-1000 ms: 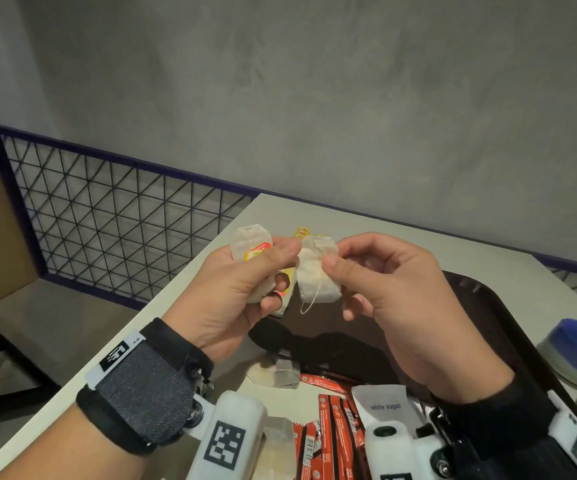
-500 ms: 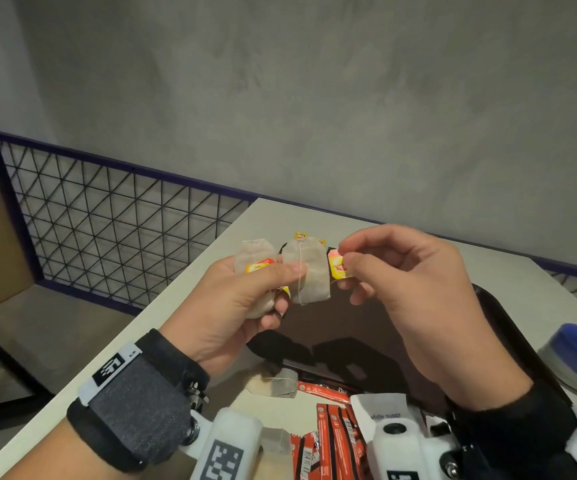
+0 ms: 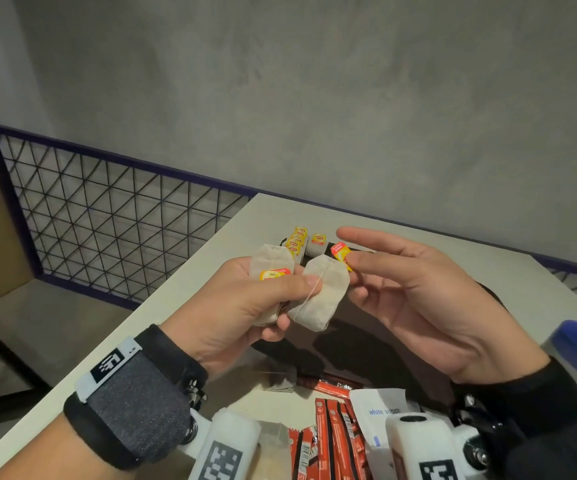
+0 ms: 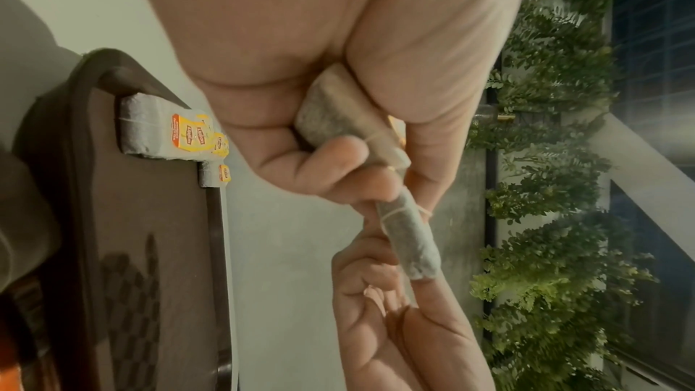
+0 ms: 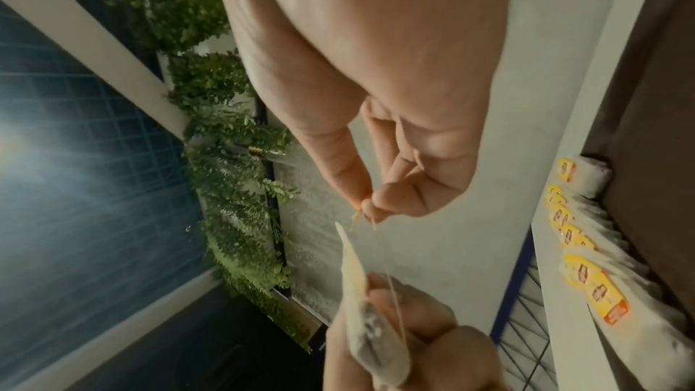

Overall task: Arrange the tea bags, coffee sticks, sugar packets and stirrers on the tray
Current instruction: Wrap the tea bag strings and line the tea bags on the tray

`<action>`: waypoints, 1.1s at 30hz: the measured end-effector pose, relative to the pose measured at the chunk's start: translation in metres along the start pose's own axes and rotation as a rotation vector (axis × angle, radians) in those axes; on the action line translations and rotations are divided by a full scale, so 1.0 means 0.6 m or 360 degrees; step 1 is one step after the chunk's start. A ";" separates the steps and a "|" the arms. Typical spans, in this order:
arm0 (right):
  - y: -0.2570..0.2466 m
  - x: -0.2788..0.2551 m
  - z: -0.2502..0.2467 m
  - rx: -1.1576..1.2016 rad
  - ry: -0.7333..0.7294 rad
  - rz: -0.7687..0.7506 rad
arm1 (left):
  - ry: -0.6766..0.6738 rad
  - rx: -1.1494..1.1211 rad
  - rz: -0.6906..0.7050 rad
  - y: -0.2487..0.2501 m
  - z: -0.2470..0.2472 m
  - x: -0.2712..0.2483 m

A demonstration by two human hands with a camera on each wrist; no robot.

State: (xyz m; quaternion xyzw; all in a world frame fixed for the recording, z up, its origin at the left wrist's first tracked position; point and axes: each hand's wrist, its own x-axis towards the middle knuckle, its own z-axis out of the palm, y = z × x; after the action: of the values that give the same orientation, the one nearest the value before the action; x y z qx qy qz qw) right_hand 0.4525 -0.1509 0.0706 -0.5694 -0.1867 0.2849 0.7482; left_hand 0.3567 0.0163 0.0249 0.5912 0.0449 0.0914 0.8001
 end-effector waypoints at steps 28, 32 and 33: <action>-0.007 -0.018 0.000 -0.0955 -0.0098 -0.0351 | -0.0032 0.0131 0.0009 -0.002 -0.001 0.001; -0.017 -0.026 0.001 -0.1034 -0.0187 -0.0366 | -0.0029 0.0105 0.0005 -0.002 -0.006 0.003; -0.020 -0.029 0.001 -0.1036 -0.0213 -0.0367 | -0.0021 0.0077 0.0001 -0.003 -0.008 0.005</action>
State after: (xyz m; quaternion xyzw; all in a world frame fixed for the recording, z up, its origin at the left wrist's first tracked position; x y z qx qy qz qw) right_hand 0.4416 -0.1638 0.0827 -0.7333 -0.3794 0.1609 0.5408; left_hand 0.3586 0.0209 0.0219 0.6111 0.0417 0.0866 0.7857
